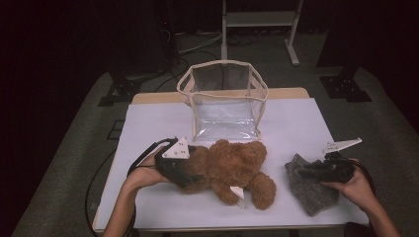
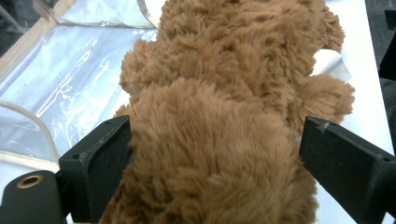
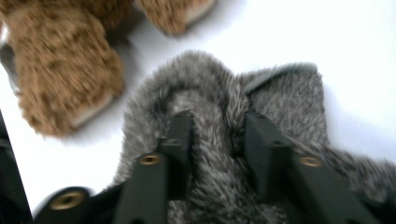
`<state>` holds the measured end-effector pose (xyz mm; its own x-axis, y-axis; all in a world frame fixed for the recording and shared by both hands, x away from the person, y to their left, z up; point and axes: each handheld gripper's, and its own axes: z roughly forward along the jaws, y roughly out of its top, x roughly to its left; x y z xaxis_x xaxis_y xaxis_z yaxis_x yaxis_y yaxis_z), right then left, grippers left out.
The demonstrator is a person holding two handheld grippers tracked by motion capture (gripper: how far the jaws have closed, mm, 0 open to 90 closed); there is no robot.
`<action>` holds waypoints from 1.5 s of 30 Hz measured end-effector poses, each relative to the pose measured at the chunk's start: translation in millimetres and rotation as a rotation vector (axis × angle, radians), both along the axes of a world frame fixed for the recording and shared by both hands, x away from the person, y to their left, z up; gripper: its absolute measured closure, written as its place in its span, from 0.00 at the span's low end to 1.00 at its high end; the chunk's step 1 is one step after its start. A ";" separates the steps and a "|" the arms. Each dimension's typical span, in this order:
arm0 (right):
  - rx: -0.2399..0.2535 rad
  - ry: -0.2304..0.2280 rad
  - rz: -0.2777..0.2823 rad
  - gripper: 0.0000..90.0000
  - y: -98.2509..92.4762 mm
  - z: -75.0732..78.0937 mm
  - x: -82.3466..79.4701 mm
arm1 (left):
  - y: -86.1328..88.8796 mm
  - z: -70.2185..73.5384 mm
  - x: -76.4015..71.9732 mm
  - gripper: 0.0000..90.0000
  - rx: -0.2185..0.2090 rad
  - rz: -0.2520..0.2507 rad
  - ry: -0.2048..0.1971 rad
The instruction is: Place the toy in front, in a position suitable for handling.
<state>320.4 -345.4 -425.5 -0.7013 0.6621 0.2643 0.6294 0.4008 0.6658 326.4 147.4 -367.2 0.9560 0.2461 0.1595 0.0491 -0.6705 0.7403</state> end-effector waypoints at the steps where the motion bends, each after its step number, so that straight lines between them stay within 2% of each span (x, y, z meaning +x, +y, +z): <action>1: 0.012 -0.019 0.006 0.62 2.8 4.2 -0.2 | 1.3 -0.4 -0.2 0.11 -0.005 0.002 0.005; 2: 0.012 -0.019 0.006 0.62 2.8 4.2 -0.2 | 2.7 -0.5 -0.2 0.11 -0.008 0.005 0.009; 3: 0.040 -0.070 0.034 0.57 11.3 17.0 -0.2 | 4.4 -0.7 -0.2 0.11 -0.008 0.004 0.011; 5: 0.048 -0.078 0.042 0.55 15.4 21.6 -0.4 | 7.2 -0.4 -0.6 0.11 -0.002 0.012 0.008; 6: 0.064 -0.095 0.068 0.53 23.5 28.2 -0.4 | 8.5 -0.4 -1.1 0.11 -0.006 0.016 0.008; 7: 0.088 -0.120 0.118 0.50 39.9 37.0 -1.0 | 10.2 0.1 -1.6 0.11 -0.003 0.019 0.005; 10: 0.118 -0.141 0.197 0.47 65.3 46.4 -1.6 | 14.8 0.7 -2.3 0.11 -0.007 0.028 0.004; 11: 0.118 -0.141 0.197 0.47 65.3 46.4 -1.6 | 16.5 1.1 -2.2 0.11 -0.005 0.028 0.004; 14: 0.144 -0.151 0.263 0.44 91.0 55.0 1.2 | 19.7 0.2 -2.2 0.11 -0.014 0.035 0.009; 19: 0.130 -0.168 0.332 0.38 125.5 67.4 10.8 | 26.2 -7.8 -2.2 0.09 0.008 0.031 0.015; 21: 0.115 -0.173 0.352 0.38 137.6 69.9 15.0 | 30.7 -11.8 0.1 0.09 -0.008 0.042 0.035; 23: 0.099 -0.175 0.362 0.37 146.8 69.7 19.4 | 33.4 -19.2 4.9 0.09 -0.052 0.046 0.072; 25: 0.082 -0.175 0.347 0.39 155.6 66.4 24.4 | 32.6 -28.2 9.9 0.08 -0.040 0.050 0.105; 27: 0.074 -0.177 0.339 0.42 157.0 64.9 24.8 | 31.1 -35.5 13.4 0.09 -0.068 0.052 0.143; 30: 0.053 -0.175 0.317 0.63 158.2 62.2 24.5 | 32.2 -33.3 13.4 0.28 -0.123 0.070 0.142; 33: 0.066 -0.190 0.308 0.73 154.8 68.4 25.0 | 28.5 -27.6 13.3 0.37 -0.125 0.065 0.131; 35: 0.077 -0.191 0.306 0.75 152.2 73.6 26.0 | 24.1 -23.6 13.7 0.39 -0.120 0.064 0.120; 38: 0.062 -0.204 0.305 0.76 148.0 81.2 27.8 | 15.3 -17.2 16.7 0.40 -0.103 0.063 0.095; 42: 0.068 -0.228 0.273 0.76 135.3 90.7 30.2 | 5.7 -6.7 21.4 0.38 -0.128 0.073 0.051; 44: 0.066 -0.226 0.261 0.75 128.6 89.3 32.5 | 0.2 -6.2 23.6 0.33 -0.107 0.077 0.046; 45: 0.060 -0.226 0.254 0.75 127.3 86.7 33.3 | -3.0 -9.3 24.4 0.31 -0.080 0.082 0.054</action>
